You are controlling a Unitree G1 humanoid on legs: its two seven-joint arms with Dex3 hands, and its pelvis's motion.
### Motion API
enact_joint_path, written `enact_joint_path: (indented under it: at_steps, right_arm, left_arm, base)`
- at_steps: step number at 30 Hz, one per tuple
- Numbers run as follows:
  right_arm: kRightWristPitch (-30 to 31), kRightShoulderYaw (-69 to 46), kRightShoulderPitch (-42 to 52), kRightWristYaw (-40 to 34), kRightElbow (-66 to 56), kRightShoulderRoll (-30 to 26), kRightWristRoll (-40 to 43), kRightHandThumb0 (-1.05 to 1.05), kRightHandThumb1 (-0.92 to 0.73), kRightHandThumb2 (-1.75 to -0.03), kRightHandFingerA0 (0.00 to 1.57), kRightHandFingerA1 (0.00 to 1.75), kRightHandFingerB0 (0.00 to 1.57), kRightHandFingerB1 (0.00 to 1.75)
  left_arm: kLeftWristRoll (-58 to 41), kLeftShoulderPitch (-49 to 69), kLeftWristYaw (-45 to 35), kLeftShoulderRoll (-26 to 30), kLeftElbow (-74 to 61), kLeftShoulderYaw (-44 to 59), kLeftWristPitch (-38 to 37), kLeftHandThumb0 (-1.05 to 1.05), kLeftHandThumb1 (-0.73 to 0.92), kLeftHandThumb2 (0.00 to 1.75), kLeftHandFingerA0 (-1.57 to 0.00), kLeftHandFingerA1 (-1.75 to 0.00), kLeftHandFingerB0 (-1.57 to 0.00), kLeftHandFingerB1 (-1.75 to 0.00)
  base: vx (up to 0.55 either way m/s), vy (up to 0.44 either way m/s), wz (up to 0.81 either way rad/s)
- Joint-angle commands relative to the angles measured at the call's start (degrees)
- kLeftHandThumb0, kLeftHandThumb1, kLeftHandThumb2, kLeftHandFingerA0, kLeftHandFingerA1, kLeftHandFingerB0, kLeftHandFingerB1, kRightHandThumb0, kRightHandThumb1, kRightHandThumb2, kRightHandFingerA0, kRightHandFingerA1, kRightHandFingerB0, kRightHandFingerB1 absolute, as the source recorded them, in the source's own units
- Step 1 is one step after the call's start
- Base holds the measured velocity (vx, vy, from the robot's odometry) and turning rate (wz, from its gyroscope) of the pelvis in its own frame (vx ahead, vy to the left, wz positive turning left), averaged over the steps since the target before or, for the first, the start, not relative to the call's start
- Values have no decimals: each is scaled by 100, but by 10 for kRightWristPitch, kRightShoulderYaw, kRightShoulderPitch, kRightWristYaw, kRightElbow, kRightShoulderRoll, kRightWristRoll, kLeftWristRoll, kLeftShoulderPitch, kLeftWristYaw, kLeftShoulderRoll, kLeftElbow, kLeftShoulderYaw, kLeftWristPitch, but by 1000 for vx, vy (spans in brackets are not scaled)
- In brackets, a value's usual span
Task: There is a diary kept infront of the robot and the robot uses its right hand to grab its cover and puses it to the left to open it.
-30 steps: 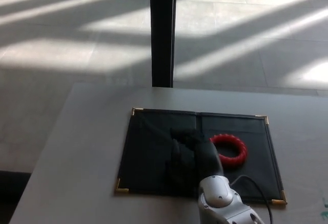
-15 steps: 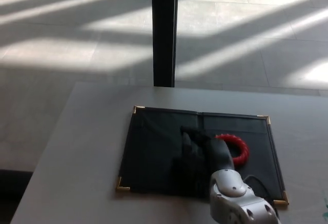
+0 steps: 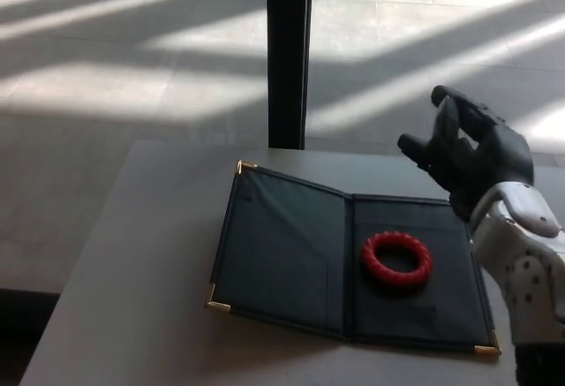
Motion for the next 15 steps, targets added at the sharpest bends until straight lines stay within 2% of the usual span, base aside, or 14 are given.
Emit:
enact_joint_path:
  at_steps: [1, 2, 4, 5, 7, 8, 9, 10, 11, 12, 13, 14, 15]
  right_arm:
    - [118, -128, 19, 41, -85, -103, 115, -61, -88, -66, 39, 55, 30, 46]
    - [131, -169, 31, 44, -100, -132, 133, -60, -88, -66, 38, 54, 29, 45]
    - [133, -199, 45, 52, -102, -155, 141, -60, -91, -66, 38, 54, 30, 46]
    - [125, -248, 71, 65, -99, -194, 151, -57, -92, -66, 37, 52, 30, 45]
    - [120, -268, 80, 70, -89, -212, 151, -56, -92, -70, 36, 54, 28, 46]
    - [111, -285, 92, 78, -81, -231, 148, -56, -92, -67, 37, 53, 29, 46]
    - [108, -297, 99, 80, -77, -243, 147, -56, -92, -67, 37, 53, 29, 46]
    - [99, -309, 109, 85, -77, -253, 145, -58, -90, -66, 39, 54, 31, 47]
    - [56, -344, 156, 111, -75, -282, 132, -73, -84, -65, 47, 60, 37, 52]
    - [40, -365, 182, 121, -72, -297, 127, -76, -82, -66, 51, 61, 40, 53]
    - [25, -379, 193, 127, -63, -305, 126, -75, -82, -64, 56, 64, 47, 58]
    - [8, -403, 207, 130, -44, -317, 126, -75, -80, -64, 62, 68, 52, 60]
    - [-8, -414, 225, 140, -30, -328, 119, -76, -82, -65, 64, 69, 54, 63]
  left_arm:
    - [0, 14, 1, 10, 6, 8, 10, -89, 83, 112, -46, -99, -44, -84]
    - [2, 15, -2, 11, 7, 7, 10, -84, 92, 95, -37, -118, -37, -89]
    - [-3, 17, 2, 9, 7, 13, 8, -86, 92, 91, -42, -117, -43, -95]
    - [-8, 18, 11, 6, 5, 19, 5, -79, 81, 130, -60, -100, -57, -93]
    - [-7, 22, 11, 6, 2, 20, 5, -78, 82, 130, -60, -99, -56, -91]
    - [-7, 25, 9, 7, 0, 21, 4, -86, 92, 94, -43, -116, -48, -103]
    - [-8, 27, 6, 7, -2, 22, 3, -86, 92, 94, -43, -116, -48, -103]
    - [-9, 28, 8, 7, -5, 23, 5, -78, 82, 131, -58, -98, -57, -93]
    - [-10, 30, 9, 8, -7, 25, 4, -78, 82, 130, -57, -97, -59, -94]
    - [-13, 30, 8, 9, -8, 29, 11, -86, 92, 92, -42, -116, -50, -104]
    - [-13, 30, 9, 9, -4, 29, 9, -85, 92, 93, -42, -116, -50, -101]
    - [-11, 30, 14, 8, -5, 29, 12, -80, 85, 132, -59, -98, -57, -90]
    - [-8, 33, 10, 8, -6, 26, 7, -78, 84, 132, -58, -97, -56, -90]
  base:
    - [0, 0, 0]
    - [0, 0, 0]
    - [0, 0, 0]
    - [0, 0, 0]
    - [0, 0, 0]
    - [0, 0, 0]
    - [0, 0, 0]
    - [0, 0, 0]
    - [0, 0, 0]
    - [0, 0, 0]
    - [0, 0, 0]
    - [0, 0, 0]
    - [0, 0, 0]
